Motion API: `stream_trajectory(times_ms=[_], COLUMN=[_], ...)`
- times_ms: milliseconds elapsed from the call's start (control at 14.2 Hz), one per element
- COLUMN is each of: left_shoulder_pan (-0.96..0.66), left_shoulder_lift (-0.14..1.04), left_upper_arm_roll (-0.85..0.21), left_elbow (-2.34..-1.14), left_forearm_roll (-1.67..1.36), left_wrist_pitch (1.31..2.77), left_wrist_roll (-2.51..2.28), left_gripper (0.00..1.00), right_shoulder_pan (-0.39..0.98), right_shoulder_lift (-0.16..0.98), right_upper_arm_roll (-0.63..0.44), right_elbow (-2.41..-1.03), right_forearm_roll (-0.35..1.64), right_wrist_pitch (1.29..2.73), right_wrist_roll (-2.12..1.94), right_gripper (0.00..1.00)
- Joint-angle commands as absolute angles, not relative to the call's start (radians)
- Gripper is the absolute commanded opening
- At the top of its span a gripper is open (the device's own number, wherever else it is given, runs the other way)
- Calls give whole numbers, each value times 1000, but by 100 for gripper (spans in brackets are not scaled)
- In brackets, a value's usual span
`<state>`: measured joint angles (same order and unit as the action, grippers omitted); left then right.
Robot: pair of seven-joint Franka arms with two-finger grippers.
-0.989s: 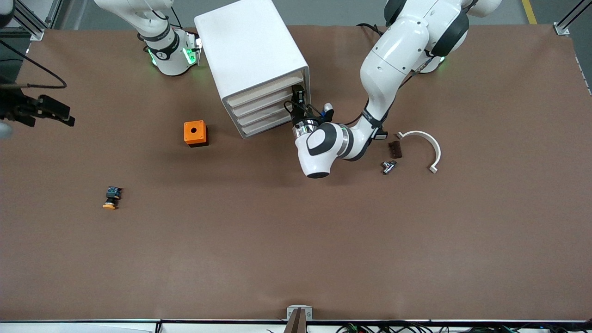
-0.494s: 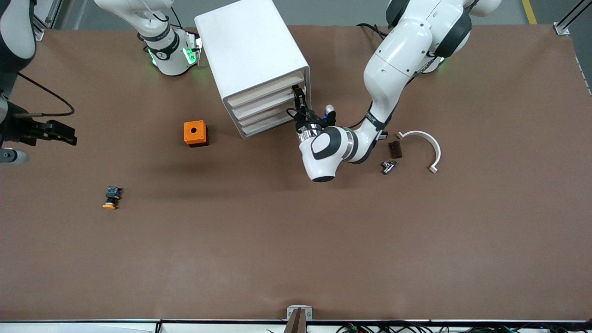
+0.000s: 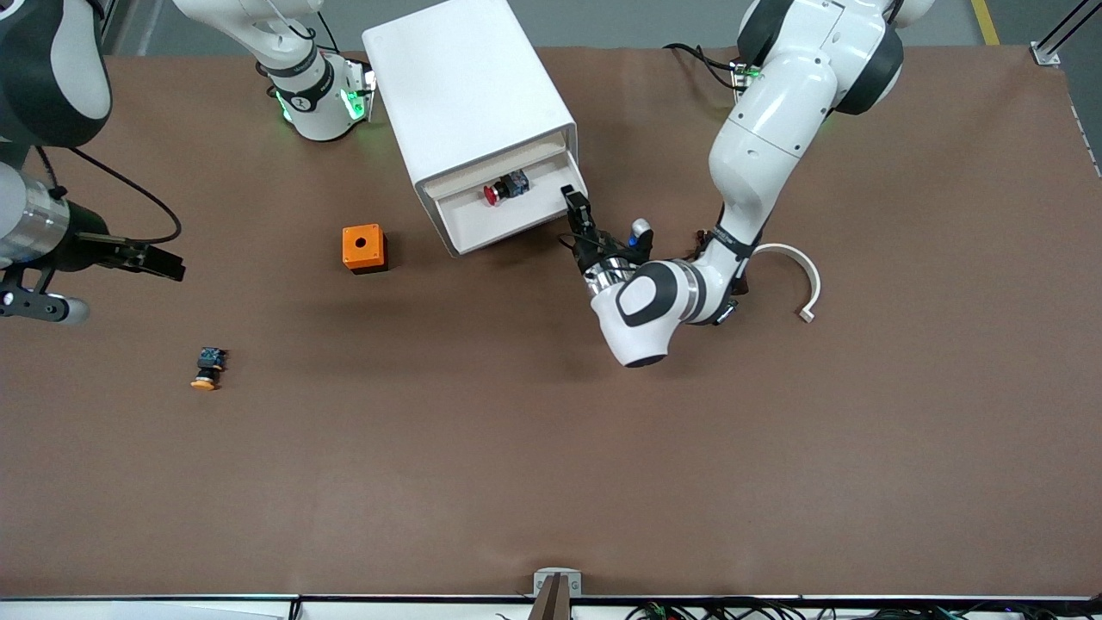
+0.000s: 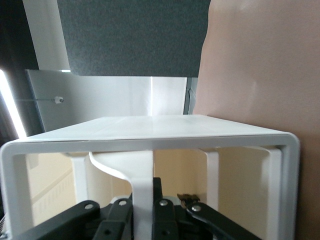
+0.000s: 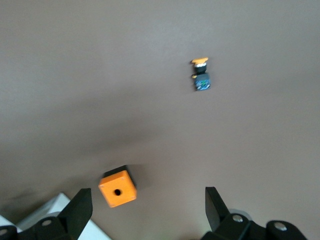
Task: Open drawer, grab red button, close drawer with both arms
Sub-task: 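Pull the drawer open with the left gripper while the right gripper approaches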
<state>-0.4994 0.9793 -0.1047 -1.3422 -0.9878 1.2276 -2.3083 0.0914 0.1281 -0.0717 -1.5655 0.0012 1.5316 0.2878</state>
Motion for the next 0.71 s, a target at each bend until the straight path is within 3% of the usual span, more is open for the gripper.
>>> stream_trajectory(times_ms=[0, 636], left_shoulder_pan=[-457, -351], left_shoulder_lift=[980, 985], left_upper_arm_roll=[-100, -100], left_elbow=[-1333, -1325], left_forearm_roll=[-1002, -1005], left_wrist_pitch=[1242, 1270], left_wrist_roll=[-2310, -2307], left_gripper=[3, 11], right_shoulder_pan=[142, 434], right_shoulder_lift=[118, 120], right_upper_arm_roll=[-75, -75], right_elbow=[-1572, -1630], right_forearm_roll=[44, 44], right_wrist_pitch=[1517, 1632], right_wrist_roll=[485, 1131], right_gripper=[100, 100])
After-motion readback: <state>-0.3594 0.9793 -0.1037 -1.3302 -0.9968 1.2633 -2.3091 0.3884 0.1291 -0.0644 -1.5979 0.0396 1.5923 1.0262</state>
